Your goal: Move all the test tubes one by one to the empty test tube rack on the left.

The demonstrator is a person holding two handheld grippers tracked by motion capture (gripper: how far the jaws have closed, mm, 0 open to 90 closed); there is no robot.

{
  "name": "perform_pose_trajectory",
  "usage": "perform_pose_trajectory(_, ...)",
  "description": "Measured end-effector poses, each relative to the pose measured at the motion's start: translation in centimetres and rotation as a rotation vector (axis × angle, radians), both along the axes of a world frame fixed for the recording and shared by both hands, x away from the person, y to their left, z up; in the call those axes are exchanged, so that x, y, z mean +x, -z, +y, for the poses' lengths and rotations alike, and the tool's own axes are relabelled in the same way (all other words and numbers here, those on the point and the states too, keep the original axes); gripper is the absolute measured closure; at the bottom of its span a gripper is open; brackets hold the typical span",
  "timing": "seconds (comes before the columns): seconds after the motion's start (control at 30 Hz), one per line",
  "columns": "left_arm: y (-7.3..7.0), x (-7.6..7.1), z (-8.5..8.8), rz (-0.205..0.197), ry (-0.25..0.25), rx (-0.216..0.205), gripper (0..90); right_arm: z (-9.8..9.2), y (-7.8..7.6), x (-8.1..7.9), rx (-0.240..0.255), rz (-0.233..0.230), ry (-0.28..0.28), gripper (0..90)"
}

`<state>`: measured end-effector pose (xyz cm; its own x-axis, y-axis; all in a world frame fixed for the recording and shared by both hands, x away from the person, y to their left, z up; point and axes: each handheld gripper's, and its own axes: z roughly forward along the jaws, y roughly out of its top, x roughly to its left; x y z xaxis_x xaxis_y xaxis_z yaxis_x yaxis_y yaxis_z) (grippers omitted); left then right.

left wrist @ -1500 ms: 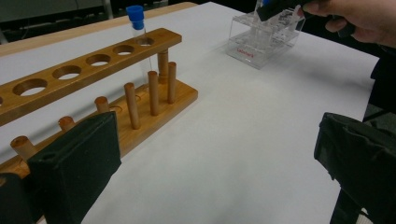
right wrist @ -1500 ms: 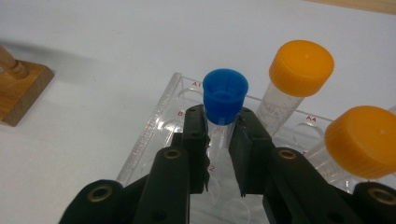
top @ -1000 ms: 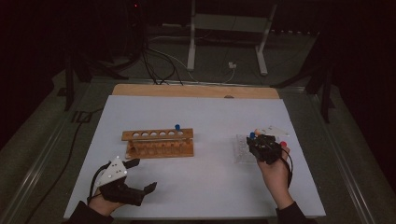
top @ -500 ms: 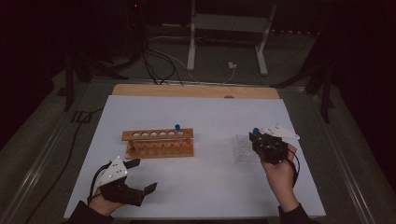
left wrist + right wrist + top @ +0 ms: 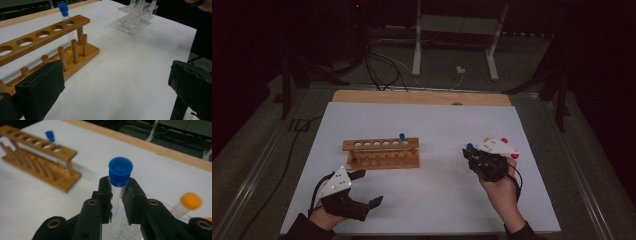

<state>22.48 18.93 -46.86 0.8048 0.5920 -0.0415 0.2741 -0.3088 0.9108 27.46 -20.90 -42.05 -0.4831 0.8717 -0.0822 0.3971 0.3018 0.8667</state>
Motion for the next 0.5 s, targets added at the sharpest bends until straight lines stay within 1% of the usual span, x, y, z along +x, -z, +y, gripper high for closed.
perform_pose_trajectory(0.03, -0.1, 0.1, -0.2, -0.001, 0.007, -0.002, 1.3, 0.3, 0.2, 0.0, -0.008, 0.005, -0.010, 76.5)
perform_pose_trajectory(0.07, -0.2, 0.1, -0.3, 0.000, 0.010, -0.005, 1.3, 0.6, 0.4, -0.1, -0.004, 0.013, -0.024, 76.5)
perform_pose_trajectory(0.13, -0.4, 0.2, -0.6, -0.004, 0.022, 0.001, 1.4, 1.0, 0.6, -0.2, -0.011, 0.025, -0.045, 76.5)
perform_pose_trajectory(0.27, -0.7, 0.5, -1.2, -0.006, 0.041, -0.002, 1.4, 1.9, 1.3, -0.3, -0.022, 0.047, -0.090, 76.5)
perform_pose_trajectory(0.37, -1.0, 0.8, -1.9, -0.007, 0.060, -0.002, 1.4, 2.5, 1.7, -0.5, -0.022, 0.066, -0.118, 76.5)
perform_pose_trajectory(0.5, -1.3, 1.2, -2.8, -0.011, 0.088, 0.009, 1.4, 3.3, 2.2, -0.8, -0.037, 0.080, -0.159, 76.5)
